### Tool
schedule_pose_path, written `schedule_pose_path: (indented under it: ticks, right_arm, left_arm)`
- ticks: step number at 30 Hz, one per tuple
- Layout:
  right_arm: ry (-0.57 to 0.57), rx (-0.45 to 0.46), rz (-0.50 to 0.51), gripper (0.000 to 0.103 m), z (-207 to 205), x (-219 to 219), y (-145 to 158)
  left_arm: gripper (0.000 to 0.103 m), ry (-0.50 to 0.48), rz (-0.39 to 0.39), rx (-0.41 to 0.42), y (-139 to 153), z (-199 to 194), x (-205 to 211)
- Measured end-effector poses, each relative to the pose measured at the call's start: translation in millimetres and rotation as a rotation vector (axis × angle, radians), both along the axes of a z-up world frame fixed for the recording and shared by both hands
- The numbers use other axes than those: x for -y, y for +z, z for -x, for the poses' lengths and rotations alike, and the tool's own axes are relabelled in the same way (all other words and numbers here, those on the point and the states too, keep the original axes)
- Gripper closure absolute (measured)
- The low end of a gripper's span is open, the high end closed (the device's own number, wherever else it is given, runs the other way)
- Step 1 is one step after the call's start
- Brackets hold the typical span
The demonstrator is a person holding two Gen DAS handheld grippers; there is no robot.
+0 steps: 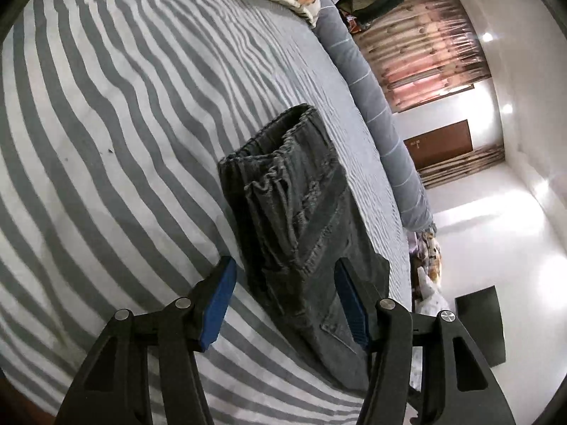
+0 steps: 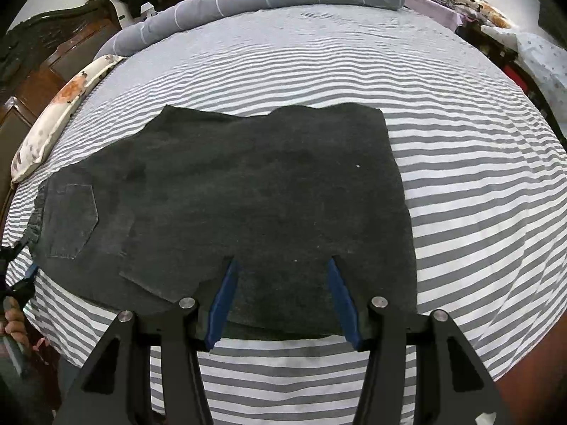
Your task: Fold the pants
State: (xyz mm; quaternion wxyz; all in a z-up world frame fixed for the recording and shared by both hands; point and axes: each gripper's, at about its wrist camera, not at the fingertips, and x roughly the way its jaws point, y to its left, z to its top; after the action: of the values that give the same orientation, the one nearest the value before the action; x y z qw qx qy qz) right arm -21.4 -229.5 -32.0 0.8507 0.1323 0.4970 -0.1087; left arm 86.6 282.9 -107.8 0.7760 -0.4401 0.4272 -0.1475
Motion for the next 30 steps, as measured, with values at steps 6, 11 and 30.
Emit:
schedule_pose_path:
  ticks: [6, 11, 30]
  right_arm:
    - [0.003, 0.001, 0.015, 0.053, -6.0, -11.0, 0.7]
    - [0.010, -0.018, 0.015, 0.053, -10.0, -22.8, -3.5]
    - [-0.003, -0.030, 0.019, 0.053, -6.3, -32.9, -6.9]
  left_arm:
    - [0.045, -0.004, -0.077, 0.039, -0.2, -17.6, 15.2]
    - [0.046, -0.013, -0.201, 0.069, 5.8, -27.0, 33.5]
    - [0.073, -0.027, -0.011, 0.099, -17.7, 1.3, 9.5]
